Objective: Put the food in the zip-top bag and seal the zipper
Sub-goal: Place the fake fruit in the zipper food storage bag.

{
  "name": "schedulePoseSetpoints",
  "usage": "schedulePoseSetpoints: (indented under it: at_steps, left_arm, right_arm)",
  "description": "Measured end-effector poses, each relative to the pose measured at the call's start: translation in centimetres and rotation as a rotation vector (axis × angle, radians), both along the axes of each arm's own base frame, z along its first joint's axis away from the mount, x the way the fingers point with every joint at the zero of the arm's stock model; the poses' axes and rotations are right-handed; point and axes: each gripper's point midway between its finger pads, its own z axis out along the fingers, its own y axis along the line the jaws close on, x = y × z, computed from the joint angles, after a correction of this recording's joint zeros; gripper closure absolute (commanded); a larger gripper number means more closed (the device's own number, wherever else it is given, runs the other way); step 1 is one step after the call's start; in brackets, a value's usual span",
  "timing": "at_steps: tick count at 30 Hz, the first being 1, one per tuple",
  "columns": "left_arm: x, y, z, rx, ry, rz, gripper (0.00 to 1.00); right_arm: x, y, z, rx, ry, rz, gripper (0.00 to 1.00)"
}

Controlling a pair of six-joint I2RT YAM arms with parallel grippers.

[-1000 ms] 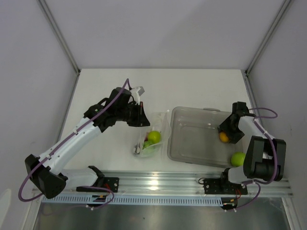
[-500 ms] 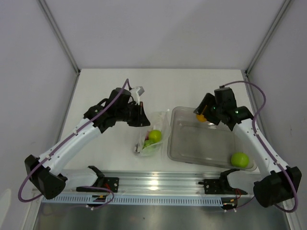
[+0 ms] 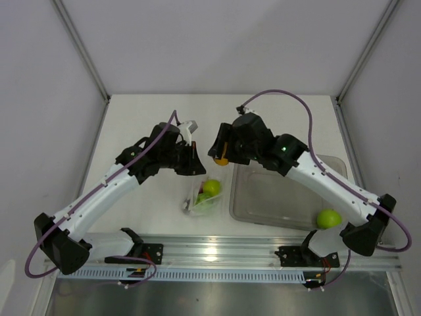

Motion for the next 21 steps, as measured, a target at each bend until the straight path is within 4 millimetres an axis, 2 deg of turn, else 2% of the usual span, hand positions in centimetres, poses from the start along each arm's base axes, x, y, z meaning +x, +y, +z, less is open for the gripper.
schedulePoseSetpoints:
  at_steps: [3, 7, 8, 10, 11, 13, 19, 21]
  left_arm:
    - [0.0, 0.0, 0.0, 0.001, -0.001, 0.002, 0.99]
    - [0.1, 0.1, 0.0, 0.003, -0.001, 0.004, 0.99]
    - [0.1, 0.1, 0.0, 0.004, -0.002, 0.005, 0.99]
    - [0.1, 0.1, 0.0, 0.004, -0.002, 0.005, 0.99]
    - [0.1, 0.1, 0.0, 0.004, -0.002, 0.005, 0.99]
    - [0.1, 0.1, 0.0, 0.003, -0.002, 0.005, 0.99]
    - [0.1, 0.1, 0.1, 0.002, -0.004, 0.006, 0.99]
    - [0.0, 0.1, 0.1, 0.001, -0.005, 0.006, 0.99]
  right_arm:
    - [-0.8, 1.8, -0.7, -0.035, 0.006, 0.033, 0.68]
    - [-1.7, 2.9, -1.3, -0.074, 0.006, 0.054, 0.61]
    - [-2.0, 3.0, -1.3, -0.080, 0.004, 0.058, 0.54]
    - [-2.5, 3.1, -1.5, -0.094, 0.002, 0.062, 0.48]
    - [-2.7, 3.1, -1.5, -0.101, 0.000, 0.061, 0.40]
    - [-3.0, 3.1, -1.7, -0.113, -0.001, 0.064, 0.35]
    - [-3.2, 3.3, -1.6, -0.135, -0.007, 0.061, 0.01]
    - [-3.1, 3.1, -1.4, -0.139, -0.012, 0.054, 0.00]
